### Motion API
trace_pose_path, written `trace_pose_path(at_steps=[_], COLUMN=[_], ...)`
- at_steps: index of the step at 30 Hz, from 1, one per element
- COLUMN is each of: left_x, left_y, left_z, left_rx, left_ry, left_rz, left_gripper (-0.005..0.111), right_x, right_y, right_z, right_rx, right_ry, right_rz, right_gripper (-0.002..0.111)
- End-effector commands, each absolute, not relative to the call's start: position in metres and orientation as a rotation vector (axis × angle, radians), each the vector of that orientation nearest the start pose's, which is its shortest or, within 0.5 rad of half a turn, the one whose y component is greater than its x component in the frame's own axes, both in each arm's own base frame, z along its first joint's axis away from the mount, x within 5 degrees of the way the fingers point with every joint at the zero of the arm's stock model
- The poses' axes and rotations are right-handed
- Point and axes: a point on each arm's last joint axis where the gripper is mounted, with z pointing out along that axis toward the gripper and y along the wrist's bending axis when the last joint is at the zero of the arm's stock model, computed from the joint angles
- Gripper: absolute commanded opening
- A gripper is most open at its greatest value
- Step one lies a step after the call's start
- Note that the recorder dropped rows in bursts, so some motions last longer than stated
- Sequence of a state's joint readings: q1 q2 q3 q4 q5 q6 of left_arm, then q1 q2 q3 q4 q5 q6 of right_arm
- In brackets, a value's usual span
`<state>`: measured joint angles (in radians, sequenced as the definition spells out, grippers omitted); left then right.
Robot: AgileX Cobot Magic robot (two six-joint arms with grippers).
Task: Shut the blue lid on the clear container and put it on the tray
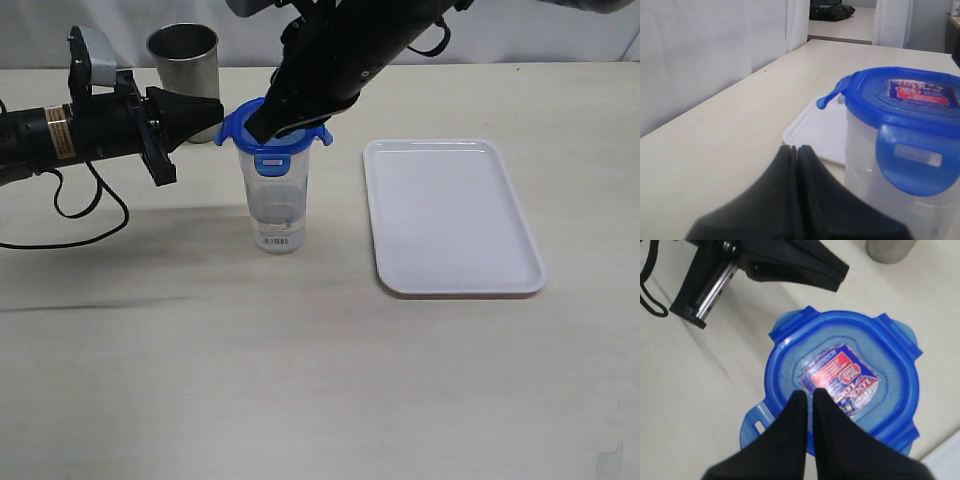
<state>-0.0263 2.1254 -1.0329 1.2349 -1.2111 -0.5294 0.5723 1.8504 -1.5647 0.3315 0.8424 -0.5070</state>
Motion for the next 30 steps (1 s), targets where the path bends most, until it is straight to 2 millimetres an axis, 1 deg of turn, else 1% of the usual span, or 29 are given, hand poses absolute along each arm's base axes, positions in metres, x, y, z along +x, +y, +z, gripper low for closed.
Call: trace_pose_path(at_steps=[1, 4, 10, 30], left_x=[0.3741, 0.3737, 0.3713, 0.3685], left_y=[-0.0935, -0.0936, -0.0945, -0.0954], left_z=[0.1348, 0.1346, 0.133, 0.1312], left_rx=[0.947, 0.953, 0.992, 1.031], left_ry=[1.473, 1.473, 1.471, 1.473], left_rz=[-0.824, -0.826, -0.834, -0.848], left_gripper=[0.0, 0.0, 0.0, 0.0], right_x=[0.3319, 0.332, 0.334, 0.3354], right_y=[0.2405, 0.24, 0.2403, 0.2408], right_z=[0.2748, 0.2724, 0.2724, 0.2733], right_rx=[-1.17, -1.169, -1.161, -1.168], right_ry=[2.329, 2.33, 2.315, 2.289], right_rz=[0.422, 0.414, 0.403, 0.393], right_gripper=[0.005, 0.005, 0.005, 0.005])
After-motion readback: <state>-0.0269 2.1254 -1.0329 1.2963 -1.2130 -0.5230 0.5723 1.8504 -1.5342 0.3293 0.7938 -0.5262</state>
